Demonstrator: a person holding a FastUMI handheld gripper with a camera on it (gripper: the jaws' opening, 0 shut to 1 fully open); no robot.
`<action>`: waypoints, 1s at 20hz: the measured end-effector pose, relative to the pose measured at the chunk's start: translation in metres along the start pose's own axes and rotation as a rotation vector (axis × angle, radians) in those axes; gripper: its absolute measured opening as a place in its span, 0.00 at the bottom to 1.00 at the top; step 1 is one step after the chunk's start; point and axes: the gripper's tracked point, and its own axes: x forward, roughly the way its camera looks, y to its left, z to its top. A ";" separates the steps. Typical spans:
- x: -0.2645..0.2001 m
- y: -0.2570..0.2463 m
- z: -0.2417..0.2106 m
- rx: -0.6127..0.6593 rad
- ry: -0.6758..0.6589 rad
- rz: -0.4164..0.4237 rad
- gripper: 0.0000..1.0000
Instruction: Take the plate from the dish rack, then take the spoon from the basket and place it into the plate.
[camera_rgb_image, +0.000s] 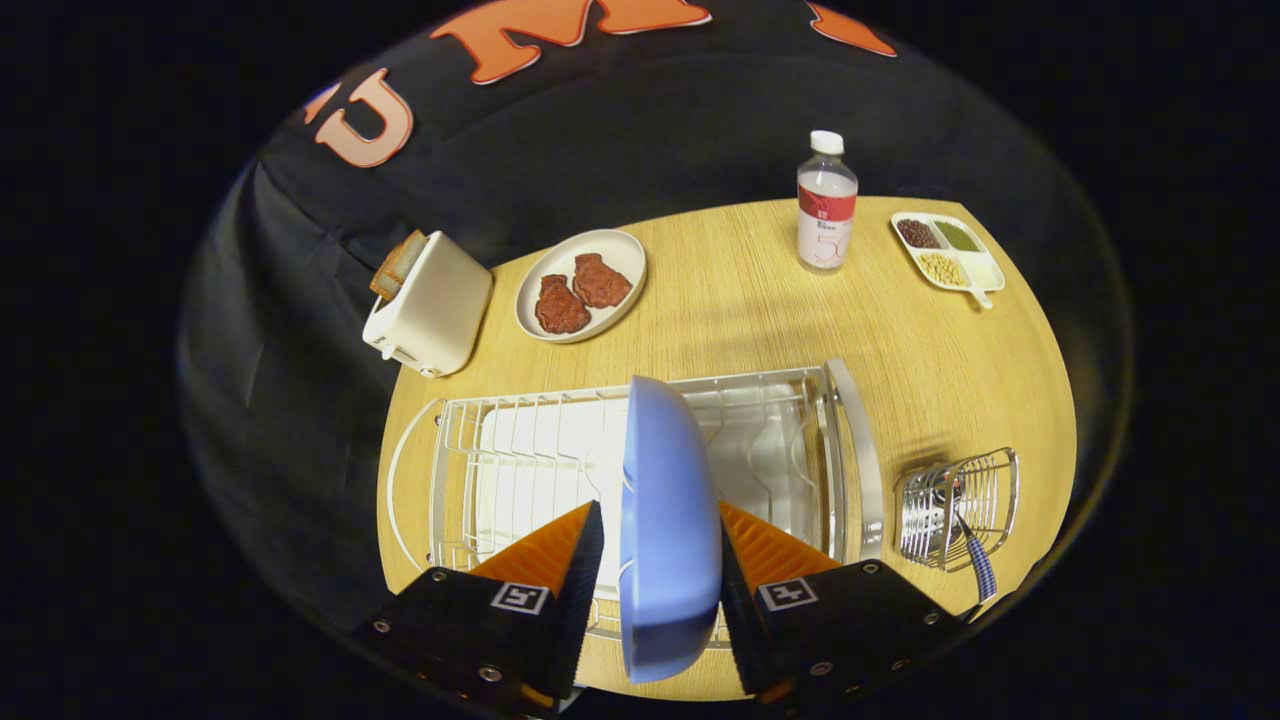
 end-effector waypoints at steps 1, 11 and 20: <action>0.003 -0.003 -0.002 0.009 0.013 -0.015 0.58; -0.027 -0.021 -0.008 0.114 0.044 -0.109 0.36; -0.057 -0.033 -0.019 0.113 -0.025 -0.102 0.31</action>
